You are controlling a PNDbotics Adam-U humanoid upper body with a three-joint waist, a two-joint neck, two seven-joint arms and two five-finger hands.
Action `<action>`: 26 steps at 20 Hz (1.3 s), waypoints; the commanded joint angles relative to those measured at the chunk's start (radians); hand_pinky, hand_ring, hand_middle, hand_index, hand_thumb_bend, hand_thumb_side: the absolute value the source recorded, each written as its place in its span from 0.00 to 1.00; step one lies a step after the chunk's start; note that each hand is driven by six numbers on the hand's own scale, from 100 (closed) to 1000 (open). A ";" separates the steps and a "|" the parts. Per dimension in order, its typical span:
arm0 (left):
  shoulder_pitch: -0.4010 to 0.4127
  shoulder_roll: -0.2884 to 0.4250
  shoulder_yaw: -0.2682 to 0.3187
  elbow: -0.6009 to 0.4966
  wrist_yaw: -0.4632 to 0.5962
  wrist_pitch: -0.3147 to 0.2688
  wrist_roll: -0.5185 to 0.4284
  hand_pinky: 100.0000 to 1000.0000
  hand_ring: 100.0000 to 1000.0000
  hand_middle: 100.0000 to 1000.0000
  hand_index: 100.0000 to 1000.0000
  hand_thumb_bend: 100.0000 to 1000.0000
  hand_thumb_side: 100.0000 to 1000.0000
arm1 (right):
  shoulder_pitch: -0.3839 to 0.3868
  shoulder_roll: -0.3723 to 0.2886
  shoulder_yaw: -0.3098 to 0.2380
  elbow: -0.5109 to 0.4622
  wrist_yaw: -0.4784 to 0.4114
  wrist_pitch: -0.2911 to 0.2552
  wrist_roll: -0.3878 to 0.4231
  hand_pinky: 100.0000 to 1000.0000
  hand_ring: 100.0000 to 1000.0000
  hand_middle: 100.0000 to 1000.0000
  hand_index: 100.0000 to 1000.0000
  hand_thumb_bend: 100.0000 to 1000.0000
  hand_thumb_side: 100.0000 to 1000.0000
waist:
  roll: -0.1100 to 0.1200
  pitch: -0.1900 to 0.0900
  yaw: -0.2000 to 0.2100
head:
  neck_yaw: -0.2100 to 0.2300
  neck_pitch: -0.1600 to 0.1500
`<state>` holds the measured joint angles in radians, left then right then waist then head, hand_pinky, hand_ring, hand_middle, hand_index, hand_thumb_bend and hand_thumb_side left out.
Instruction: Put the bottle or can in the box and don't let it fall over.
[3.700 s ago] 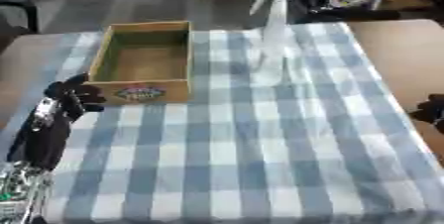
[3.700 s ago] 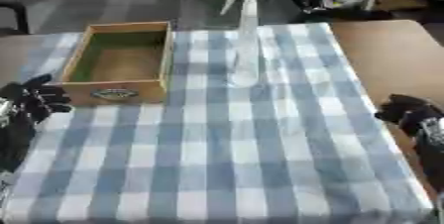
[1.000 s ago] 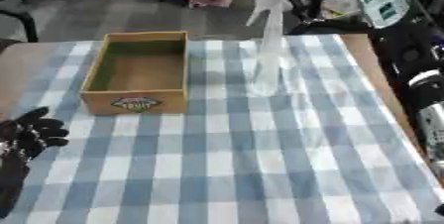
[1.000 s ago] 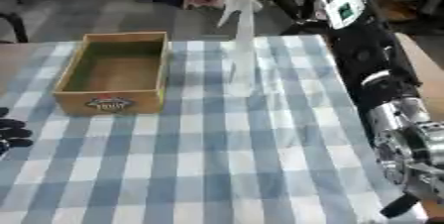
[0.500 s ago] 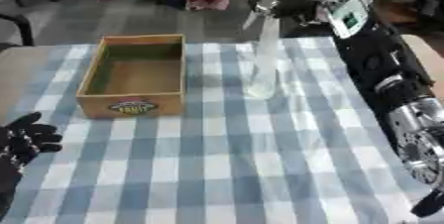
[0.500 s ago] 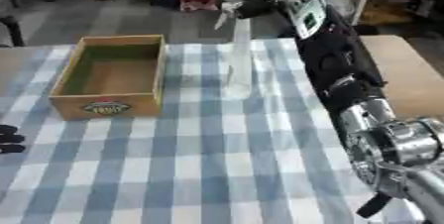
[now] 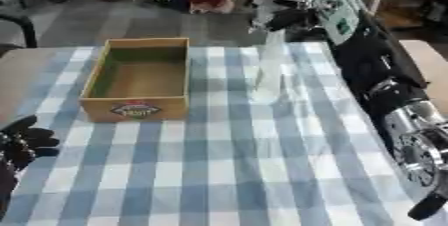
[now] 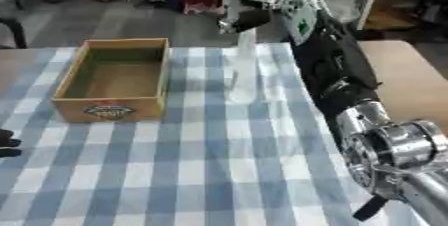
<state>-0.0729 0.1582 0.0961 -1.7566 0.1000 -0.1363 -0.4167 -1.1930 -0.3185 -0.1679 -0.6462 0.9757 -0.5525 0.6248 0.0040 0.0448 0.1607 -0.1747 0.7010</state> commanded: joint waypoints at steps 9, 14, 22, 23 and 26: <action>-0.018 0.014 0.004 -0.016 0.008 0.001 0.004 0.66 0.66 0.63 0.88 0.09 1.00 | -0.012 -0.039 -0.004 0.036 0.137 -0.046 0.081 0.93 0.84 0.82 0.93 0.00 0.28 | -0.003 -0.011 0.005 | -0.005 -0.015; -0.019 0.015 0.005 -0.017 0.009 0.001 0.007 0.66 0.66 0.63 0.88 0.09 1.00 | -0.013 -0.043 -0.005 0.042 0.163 -0.052 0.084 0.82 0.72 0.66 0.84 0.00 0.00 | -0.005 -0.013 0.006 | -0.007 -0.015; -0.019 0.017 0.007 -0.017 0.009 0.002 0.010 0.66 0.66 0.62 0.88 0.09 1.00 | -0.019 -0.049 0.000 0.040 0.181 -0.063 0.059 0.50 0.40 0.29 0.35 0.00 0.00 | -0.008 -0.017 0.006 | -0.008 -0.014; -0.019 0.017 0.006 -0.017 0.009 0.002 0.010 0.66 0.66 0.62 0.88 0.09 1.00 | -0.019 -0.050 0.002 0.039 0.188 -0.062 0.055 0.45 0.37 0.25 0.31 0.00 0.00 | -0.008 -0.017 0.007 | -0.009 -0.015; -0.019 0.018 0.007 -0.017 0.009 0.002 0.011 0.66 0.66 0.62 0.88 0.09 1.00 | -0.019 -0.051 0.002 0.039 0.210 -0.056 0.036 0.37 0.30 0.15 0.18 0.00 0.00 | -0.009 -0.017 0.007 | -0.009 -0.014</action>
<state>-0.0792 0.1583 0.0966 -1.7566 0.1045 -0.1332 -0.4095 -1.2113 -0.3485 -0.1721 -0.6276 1.1610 -0.5621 0.6152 -0.0083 0.0342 0.1680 -0.1819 0.6958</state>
